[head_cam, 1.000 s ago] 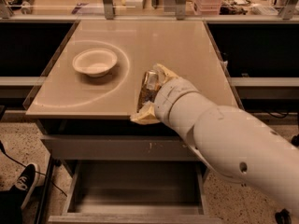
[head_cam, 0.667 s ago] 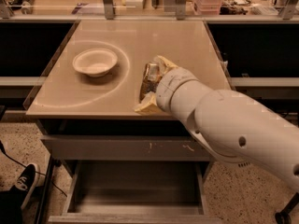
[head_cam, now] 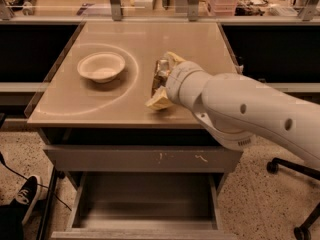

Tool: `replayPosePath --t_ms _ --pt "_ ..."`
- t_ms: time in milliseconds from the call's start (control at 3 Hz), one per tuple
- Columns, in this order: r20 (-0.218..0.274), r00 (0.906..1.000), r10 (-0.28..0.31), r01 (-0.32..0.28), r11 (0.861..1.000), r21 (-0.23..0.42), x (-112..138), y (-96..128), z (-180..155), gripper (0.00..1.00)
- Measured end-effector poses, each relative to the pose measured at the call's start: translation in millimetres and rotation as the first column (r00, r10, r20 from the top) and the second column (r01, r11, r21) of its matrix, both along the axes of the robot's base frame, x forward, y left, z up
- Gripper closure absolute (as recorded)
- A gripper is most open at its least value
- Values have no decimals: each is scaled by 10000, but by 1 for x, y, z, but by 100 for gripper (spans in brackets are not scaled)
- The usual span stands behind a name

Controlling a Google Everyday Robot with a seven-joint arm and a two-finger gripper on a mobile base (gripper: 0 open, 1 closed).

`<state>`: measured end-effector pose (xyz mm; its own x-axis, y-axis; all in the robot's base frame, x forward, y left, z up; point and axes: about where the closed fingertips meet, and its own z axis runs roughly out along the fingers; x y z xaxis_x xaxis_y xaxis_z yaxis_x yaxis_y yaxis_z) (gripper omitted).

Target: Pick orange can from middle drawer and place on counter

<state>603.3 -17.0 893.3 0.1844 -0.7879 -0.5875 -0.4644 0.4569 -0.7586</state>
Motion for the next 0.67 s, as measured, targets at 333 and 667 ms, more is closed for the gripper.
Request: replayPosePath --t_ms 333,667 --pt "-6 9993 371 -371 9992 -140 11 22 0 87" --pt "-3 9993 386 -386 9992 -135 11 23 0 64"
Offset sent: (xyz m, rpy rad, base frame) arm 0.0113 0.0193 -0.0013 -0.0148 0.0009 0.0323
